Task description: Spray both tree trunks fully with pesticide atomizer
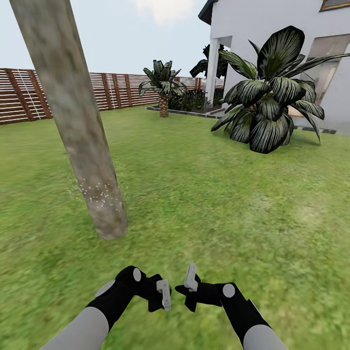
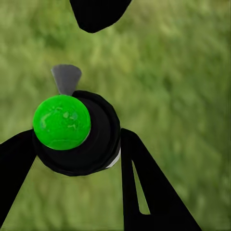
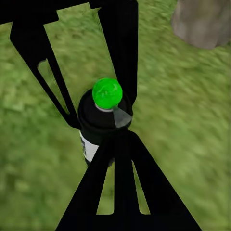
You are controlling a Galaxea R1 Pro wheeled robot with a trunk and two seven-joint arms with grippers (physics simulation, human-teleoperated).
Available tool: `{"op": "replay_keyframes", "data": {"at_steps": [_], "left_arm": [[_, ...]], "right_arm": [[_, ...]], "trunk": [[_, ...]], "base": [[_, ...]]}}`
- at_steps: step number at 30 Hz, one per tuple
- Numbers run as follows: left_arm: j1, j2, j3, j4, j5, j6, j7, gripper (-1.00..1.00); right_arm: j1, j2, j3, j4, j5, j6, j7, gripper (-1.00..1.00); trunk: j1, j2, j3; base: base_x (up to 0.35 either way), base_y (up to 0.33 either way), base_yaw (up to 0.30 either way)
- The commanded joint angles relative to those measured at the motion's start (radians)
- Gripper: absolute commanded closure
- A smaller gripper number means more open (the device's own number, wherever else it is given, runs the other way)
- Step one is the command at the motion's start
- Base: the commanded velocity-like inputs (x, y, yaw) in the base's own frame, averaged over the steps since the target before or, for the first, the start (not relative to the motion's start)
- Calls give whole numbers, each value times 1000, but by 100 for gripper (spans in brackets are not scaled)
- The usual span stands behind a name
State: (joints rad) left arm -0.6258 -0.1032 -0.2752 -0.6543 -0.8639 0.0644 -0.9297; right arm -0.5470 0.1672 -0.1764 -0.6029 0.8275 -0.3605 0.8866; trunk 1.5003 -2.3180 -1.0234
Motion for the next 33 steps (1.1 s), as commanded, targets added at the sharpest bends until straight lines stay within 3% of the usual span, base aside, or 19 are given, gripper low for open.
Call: {"op": "replay_keyframes", "data": {"at_steps": [1,23,33], "left_arm": [[0,-4,0,0,-1,0,1,100],[0,-31,2,15,5,0,5,100],[0,-20,3,16,1,-1,4,100]], "right_arm": [[0,0,0,0,0,0,0,100],[-1,0,0,0,-1,0,0,100],[0,0,0,0,-1,0,0,100]], "trunk": [[0,0,0],[0,0,0],[0,0,0]], "base": [[0,0,0],[0,0,0],[0,0,0]]}}
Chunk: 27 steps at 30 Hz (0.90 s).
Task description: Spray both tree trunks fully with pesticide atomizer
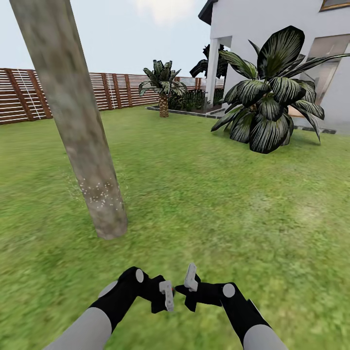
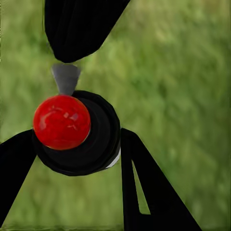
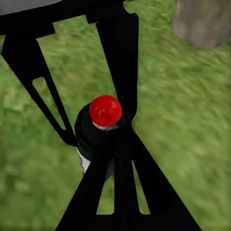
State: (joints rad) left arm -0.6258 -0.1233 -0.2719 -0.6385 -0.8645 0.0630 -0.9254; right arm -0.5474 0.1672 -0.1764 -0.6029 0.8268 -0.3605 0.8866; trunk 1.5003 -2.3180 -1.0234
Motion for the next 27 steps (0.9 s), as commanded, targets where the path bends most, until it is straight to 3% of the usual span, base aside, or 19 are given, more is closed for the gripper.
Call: {"op": "replay_keyframes", "data": {"at_steps": [1,2,5,7,9,10,14,16,18,19,20,21,22,23,24,25,27], "left_arm": [[0,7,2,0,2,0,-1,100],[0,22,4,1,2,0,-1,100],[0,96,9,21,5,-1,-1,100],[0,153,11,32,9,-3,-1,100],[1,234,11,53,14,-9,-1,100],[1,259,12,69,14,-11,-1,100],[2,340,18,122,23,-15,11,100],[2,358,85,134,82,-16,83,100],[2,355,193,191,183,-41,212,100],[2,352,241,261,262,-87,305,100],[2,351,273,366,362,-155,407,100],[3,351,291,482,484,-254,514,100],[13,351,298,570,614,-378,606,100],[28,352,299,594,673,-429,641,100],[75,351,301,617,800,-509,711,100],[102,351,302,624,873,-539,752,100],[144,349,301,637,953,-563,798,100]], "right_arm": [[0,0,0,0,0,0,0,100],[0,0,0,0,0,0,0,100],[0,0,0,0,0,0,0,100],[0,0,0,0,0,-1,0,100],[0,-2,0,1,1,-1,0,100],[0,-3,0,1,1,-1,0,-100],[1,-7,-2,3,3,-1,-1,-100],[1,-24,-5,6,3,-2,-6,-100],[3,-91,-8,13,-4,-4,-19,-100],[4,-143,-20,37,-7,-4,-63,-100],[5,-183,-74,106,-19,-5,-144,-100],[6,-207,-172,210,-42,-6,-247,-100],[6,-218,-279,297,-58,-8,-370,-100],[7,-221,-321,320,-62,-10,-430,-100],[14,-224,-384,346,-67,-22,-574,-100],[26,-225,-410,356,-69,-37,-671,-100],[73,-222,-431,366,-72,-97,-849,-100]], "trunk": [[0,0,0],[0,0,0],[0,0,0],[0,0,0],[0,0,0],[0,0,0],[0,0,0],[0,0,0],[0,0,0],[0,0,0],[0,0,0],[0,0,0],[0,0,0],[0,0,0],[0,0,0],[0,0,0],[0,0,0]], "base": [[0,0,0],[0,0,0],[0,0,0],[0,0,0],[0,0,0],[0,0,0],[0,0,0],[0,0,0],[0,0,0],[0,0,0],[0,0,0],[0,0,0],[0,0,0],[0,0,0],[0,0,0],[0,0,0],[0,0,0]]}}
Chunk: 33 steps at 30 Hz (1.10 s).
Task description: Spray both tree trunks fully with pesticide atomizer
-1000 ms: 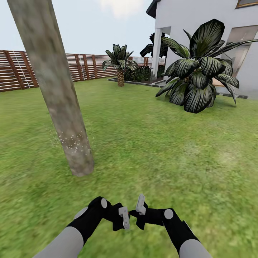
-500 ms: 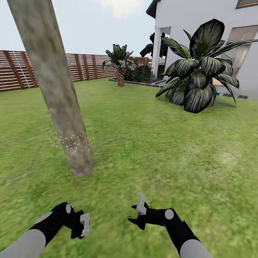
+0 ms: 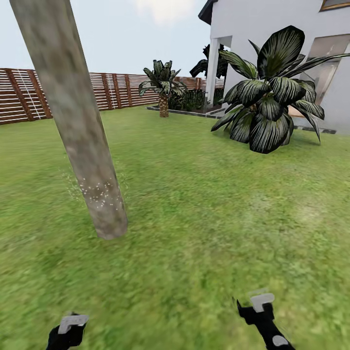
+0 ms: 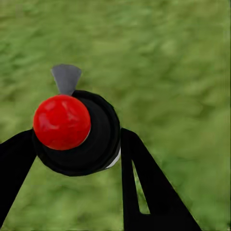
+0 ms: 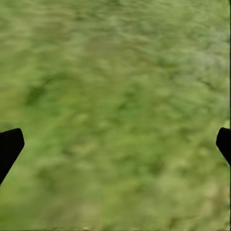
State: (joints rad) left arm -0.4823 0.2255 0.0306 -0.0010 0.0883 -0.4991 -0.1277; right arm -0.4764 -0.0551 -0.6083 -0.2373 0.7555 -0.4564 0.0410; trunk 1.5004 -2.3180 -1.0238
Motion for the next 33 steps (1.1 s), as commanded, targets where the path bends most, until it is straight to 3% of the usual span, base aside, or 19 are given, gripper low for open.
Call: {"op": "replay_keyframes", "data": {"at_steps": [1,5,7,8,10,16,27,33], "left_arm": [[18,-6,-3,3,12,-4,9,100],[56,-12,-2,8,35,-8,15,100],[78,-4,0,4,67,-10,16,100],[83,-3,0,5,146,-13,16,100],[83,-9,0,7,156,-13,17,100],[83,-8,0,7,205,-13,28,100],[88,-3,2,7,211,-13,36,100],[92,-3,0,6,209,-13,36,100]], "right_arm": [[25,1,-3,2,-1,-48,-46,-100],[44,3,-6,2,0,-110,-75,-100],[47,3,-7,3,-10,-114,-77,-100],[51,3,-7,2,-163,-115,-77,-100],[51,8,-6,4,-192,-114,-76,-100],[53,11,-5,74,-198,-115,-76,-100],[53,11,-4,100,-196,-117,-145,-100],[53,11,-4,101,-196,-117,-147,-100]], "trunk": [[0,0,0],[0,0,0],[0,0,0],[0,0,0],[0,0,0],[0,0,0],[0,0,0],[0,0,0]], "base": [[0,0,0],[0,0,0],[0,0,0],[-235,0,196],[-311,0,255],[-340,0,276],[-337,0,278],[-44,0,279]]}}
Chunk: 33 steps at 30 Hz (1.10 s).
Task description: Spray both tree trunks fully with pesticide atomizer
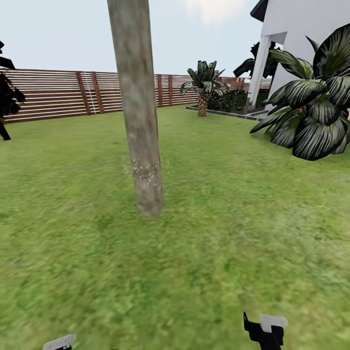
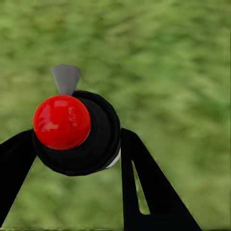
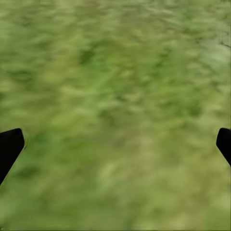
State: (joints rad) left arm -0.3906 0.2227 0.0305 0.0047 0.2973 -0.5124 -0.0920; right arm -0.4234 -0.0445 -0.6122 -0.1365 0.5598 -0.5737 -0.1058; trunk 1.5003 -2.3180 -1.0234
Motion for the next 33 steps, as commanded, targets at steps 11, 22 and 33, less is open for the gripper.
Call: {"op": "replay_keyframes", "data": {"at_steps": [11,22,33], "left_arm": [[1,2,0,0,0,0,0,100],[1,3,0,0,0,0,0,100],[1,3,0,0,0,0,0,100]], "right_arm": [[0,0,0,0,0,0,-1,-100],[0,0,0,0,0,-2,-1,-100],[0,0,0,-1,0,-2,-1,-100]], "trunk": [[0,0,0],[0,0,0],[0,0,0]], "base": [[0,0,279],[0,0,279],[0,0,279]]}}
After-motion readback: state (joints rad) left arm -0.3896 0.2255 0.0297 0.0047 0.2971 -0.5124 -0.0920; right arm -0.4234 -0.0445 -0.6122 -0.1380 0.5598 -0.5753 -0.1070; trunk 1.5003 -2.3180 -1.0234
